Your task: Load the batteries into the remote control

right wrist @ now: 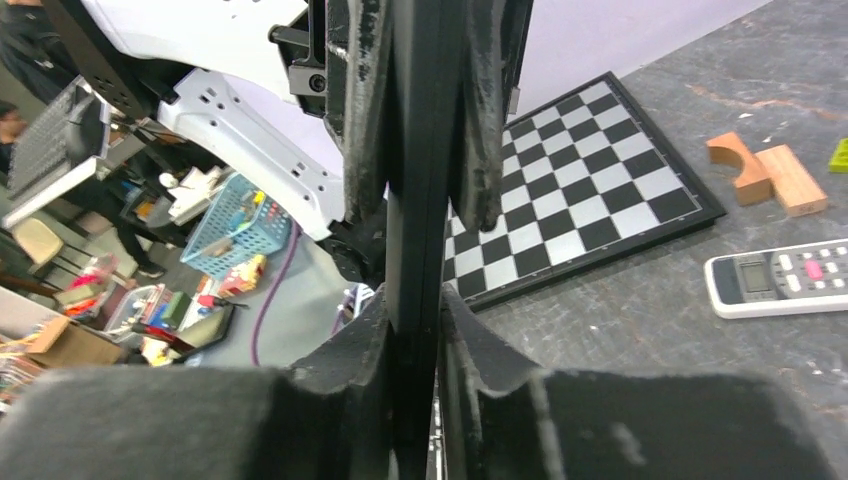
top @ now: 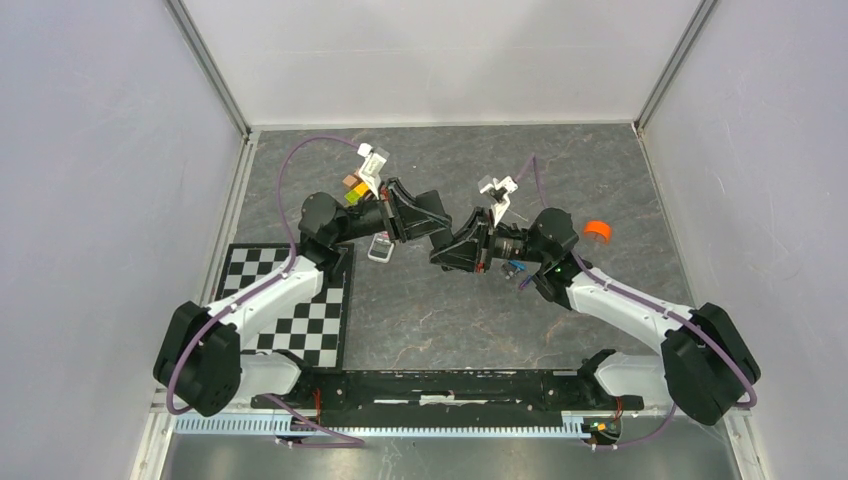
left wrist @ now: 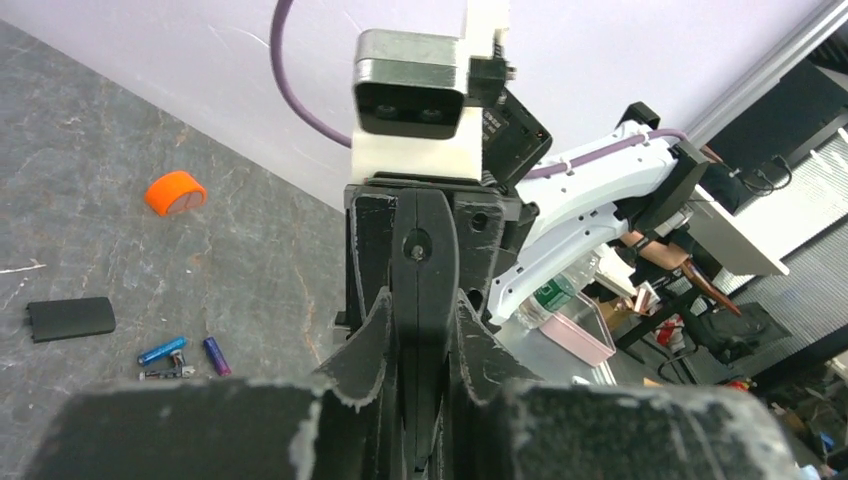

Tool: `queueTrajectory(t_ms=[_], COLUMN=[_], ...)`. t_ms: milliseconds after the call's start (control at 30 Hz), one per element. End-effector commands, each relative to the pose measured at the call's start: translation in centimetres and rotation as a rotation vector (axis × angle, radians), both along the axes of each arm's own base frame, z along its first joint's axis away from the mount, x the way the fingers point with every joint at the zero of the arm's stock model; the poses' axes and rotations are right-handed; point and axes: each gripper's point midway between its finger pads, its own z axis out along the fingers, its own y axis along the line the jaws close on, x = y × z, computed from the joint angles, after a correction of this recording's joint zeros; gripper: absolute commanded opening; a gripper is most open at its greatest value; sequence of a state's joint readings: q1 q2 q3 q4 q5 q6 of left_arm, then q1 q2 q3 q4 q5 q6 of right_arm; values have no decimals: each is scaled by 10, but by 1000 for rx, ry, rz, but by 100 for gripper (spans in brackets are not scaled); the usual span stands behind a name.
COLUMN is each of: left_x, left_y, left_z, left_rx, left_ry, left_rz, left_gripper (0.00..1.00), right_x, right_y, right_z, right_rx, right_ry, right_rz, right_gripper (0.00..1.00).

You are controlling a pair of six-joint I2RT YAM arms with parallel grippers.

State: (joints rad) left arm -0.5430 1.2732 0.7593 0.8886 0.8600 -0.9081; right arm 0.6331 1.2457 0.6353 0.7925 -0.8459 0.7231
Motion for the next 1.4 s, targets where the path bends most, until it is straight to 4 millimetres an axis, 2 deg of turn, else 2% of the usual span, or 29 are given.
queueTrajectory(t_ms=[0,100,167,233,333,433,500,600,667,767,867,1033,1233,1367], left_x=[2,15,28,40,56,69,71,72,70,64,61,57,56,56], left_y=[-2,-1,4,13,32,49,55,57,54,48,45,43,42,43], left_z=[13,-2,-17,-29,-48,-63,-69,-77,-78,-75,-76,-78,-80,-83], left_rx=[-8,61,144,227,336,415,439,441,436,417,400,394,391,399], left_ry=[-28,-22,-21,-16,-18,3,15,17,29,19,11,19,21,22], left_rz=[9,90,178,275,425,540,577,589,570,519,499,477,467,472], left_gripper=[2,2,2,2,2,2,2,2,2,2,2,2,2,2], right_x=[7,11,18,24,36,54,76,98,103,103,101,95,90,84], right_y=[0,-8,-15,-21,-33,-57,-86,-147,-178,-203,-212,-216,-219,-223], right_z=[13,11,8,1,-15,-34,-50,-92,-113,-142,-168,-197,-215,-227], right_rx=[-6,-3,-32,-88,-198,-329,-442,-638,-744,-882,-954,-1006,-1035,-1064], right_ry=[-85,-124,-136,-130,-116,-74,-39,51,112,188,268,361,410,441], right_rz=[-35,-109,-175,-226,-319,-479,-673,-1005,-1158,-1262,-1287,-1291,-1300,-1306], right_gripper=[35,63,71,73,74,72,69,59,52,50,50,50,49,44])
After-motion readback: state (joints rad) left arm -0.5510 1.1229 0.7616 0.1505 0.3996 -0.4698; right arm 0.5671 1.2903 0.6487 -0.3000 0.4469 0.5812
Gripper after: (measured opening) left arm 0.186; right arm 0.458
